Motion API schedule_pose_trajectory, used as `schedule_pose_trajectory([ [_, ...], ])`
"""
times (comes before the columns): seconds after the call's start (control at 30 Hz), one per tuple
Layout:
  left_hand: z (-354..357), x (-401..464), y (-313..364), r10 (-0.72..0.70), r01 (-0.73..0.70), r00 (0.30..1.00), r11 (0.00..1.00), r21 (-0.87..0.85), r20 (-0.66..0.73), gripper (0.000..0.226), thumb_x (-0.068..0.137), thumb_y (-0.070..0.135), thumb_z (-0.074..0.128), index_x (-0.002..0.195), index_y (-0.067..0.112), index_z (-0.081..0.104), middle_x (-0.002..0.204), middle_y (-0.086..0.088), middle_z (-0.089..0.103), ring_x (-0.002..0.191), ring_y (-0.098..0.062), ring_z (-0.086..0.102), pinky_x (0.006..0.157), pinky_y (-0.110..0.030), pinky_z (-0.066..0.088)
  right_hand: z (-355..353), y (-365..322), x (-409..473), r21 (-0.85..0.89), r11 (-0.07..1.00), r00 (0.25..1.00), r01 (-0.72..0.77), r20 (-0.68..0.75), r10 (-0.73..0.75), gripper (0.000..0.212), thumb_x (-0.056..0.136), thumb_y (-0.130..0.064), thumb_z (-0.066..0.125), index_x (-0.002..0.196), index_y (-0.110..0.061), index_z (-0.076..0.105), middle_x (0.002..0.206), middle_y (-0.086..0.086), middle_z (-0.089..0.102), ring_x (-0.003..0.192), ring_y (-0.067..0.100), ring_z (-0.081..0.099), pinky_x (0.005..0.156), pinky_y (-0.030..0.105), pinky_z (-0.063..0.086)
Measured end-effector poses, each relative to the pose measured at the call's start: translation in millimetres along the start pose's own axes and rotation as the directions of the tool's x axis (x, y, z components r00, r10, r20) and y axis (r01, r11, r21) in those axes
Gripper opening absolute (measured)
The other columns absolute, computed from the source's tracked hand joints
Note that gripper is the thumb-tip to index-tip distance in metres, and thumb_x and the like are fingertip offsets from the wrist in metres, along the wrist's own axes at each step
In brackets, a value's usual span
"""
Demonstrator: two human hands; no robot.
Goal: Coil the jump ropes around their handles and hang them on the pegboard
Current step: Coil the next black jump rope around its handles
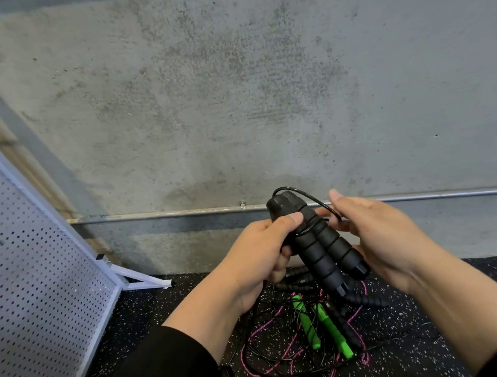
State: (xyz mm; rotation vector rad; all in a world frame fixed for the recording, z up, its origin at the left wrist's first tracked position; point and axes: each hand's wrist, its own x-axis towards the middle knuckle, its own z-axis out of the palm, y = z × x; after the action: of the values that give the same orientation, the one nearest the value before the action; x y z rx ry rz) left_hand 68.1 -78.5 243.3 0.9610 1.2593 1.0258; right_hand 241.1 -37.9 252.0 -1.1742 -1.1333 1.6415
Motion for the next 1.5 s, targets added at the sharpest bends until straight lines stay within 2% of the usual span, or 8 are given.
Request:
schedule_pose_trajectory([
  [0.13,1,0,-1,0.046,-0.045,0.999,0.999,-0.016,0.027,0.035,0.102,0.038,0.058,0.074,0.018,0.052,0.063,0.000,0.043,0.048,-0.010,0.025,0.043,-0.022,0.021,4,2,-5,0.066,0.992,0.994,-0.110,0.028,0.109,0.043,0.092,-0.029,0.070,0.112,0.008,0.060,0.095,0.028,0.067,0.070,0.027,0.068,0.051,0.033,0.056],
  [0.27,-2,-1,-2,0.076,-0.075,0.995,0.997,-0.030,0.063,0.035,0.100,0.041,0.057,0.075,0.016,0.053,0.066,-0.002,0.046,0.048,-0.008,0.027,0.043,-0.020,0.024,4,-5,-11,0.064,0.965,0.955,-0.254,0.172,0.240,0.050,0.090,-0.036,0.068,0.124,0.000,0.061,0.105,0.029,0.068,0.068,0.032,0.067,0.051,0.038,0.058],
  [0.5,-9,0,-5,0.081,-0.086,0.991,0.995,0.042,0.111,0.037,0.095,0.047,0.056,0.075,0.016,0.052,0.066,-0.004,0.048,0.049,-0.010,0.030,0.044,-0.019,0.026,0,-3,-13,-0.027,0.911,0.844,-0.412,0.366,0.393,0.060,0.081,-0.052,0.065,0.109,0.000,0.074,0.100,0.025,0.072,0.072,0.028,0.069,0.069,0.037,0.061],
  [0.87,-22,1,6,-0.132,0.120,0.991,0.945,0.304,0.021,0.076,0.090,0.079,0.042,0.102,0.013,0.077,0.062,0.004,0.048,0.049,-0.011,0.024,0.045,-0.022,0.020,-3,-5,-11,-0.190,0.981,0.987,-0.031,0.149,0.060,0.017,0.084,-0.029,0.076,0.099,-0.021,0.071,0.082,0.014,0.066,0.069,0.029,0.063,0.052,0.028,0.052],
  [1.1,-24,2,6,-0.248,0.228,0.968,0.935,0.271,0.042,0.092,0.082,0.088,0.039,0.109,0.008,0.075,0.062,0.004,0.050,0.045,-0.009,0.018,0.042,-0.021,0.014,-10,8,3,-0.657,0.727,0.978,0.201,0.088,-0.190,0.036,0.085,-0.035,0.078,0.110,-0.045,0.054,0.082,0.005,0.073,0.062,0.013,0.060,0.060,0.028,0.045],
  [1.23,-22,6,4,-0.248,0.247,0.966,0.969,0.016,0.069,0.094,0.084,0.084,0.042,0.115,-0.001,0.068,0.062,0.006,0.046,0.042,-0.006,0.017,0.039,-0.020,0.015,1,17,2,-0.839,0.426,0.908,0.337,0.171,-0.382,0.051,0.087,-0.035,0.076,0.127,-0.052,0.050,0.101,-0.013,0.062,0.090,0.009,0.059,0.078,0.026,0.045],
  [1.4,-12,5,-5,-0.237,0.238,0.971,0.968,-0.080,0.021,0.069,0.077,0.080,0.061,0.099,0.015,0.063,0.066,0.004,0.047,0.043,-0.006,0.020,0.039,-0.019,0.017,18,36,-2,-0.957,0.000,0.842,0.291,0.256,-0.475,0.074,0.088,-0.041,0.070,0.152,-0.043,0.032,0.110,-0.005,0.055,0.099,0.022,0.056,0.077,0.039,0.046],
  [1.5,-8,6,-9,-0.225,0.213,0.969,0.969,-0.124,-0.101,0.052,0.080,0.071,0.069,0.084,0.019,0.062,0.063,0.003,0.047,0.044,-0.007,0.023,0.040,-0.020,0.017,24,46,-1,-0.944,-0.078,0.819,0.321,0.318,-0.478,0.080,0.083,-0.041,0.074,0.150,-0.041,0.031,0.111,-0.002,0.054,0.096,0.025,0.054,0.076,0.042,0.046],
])
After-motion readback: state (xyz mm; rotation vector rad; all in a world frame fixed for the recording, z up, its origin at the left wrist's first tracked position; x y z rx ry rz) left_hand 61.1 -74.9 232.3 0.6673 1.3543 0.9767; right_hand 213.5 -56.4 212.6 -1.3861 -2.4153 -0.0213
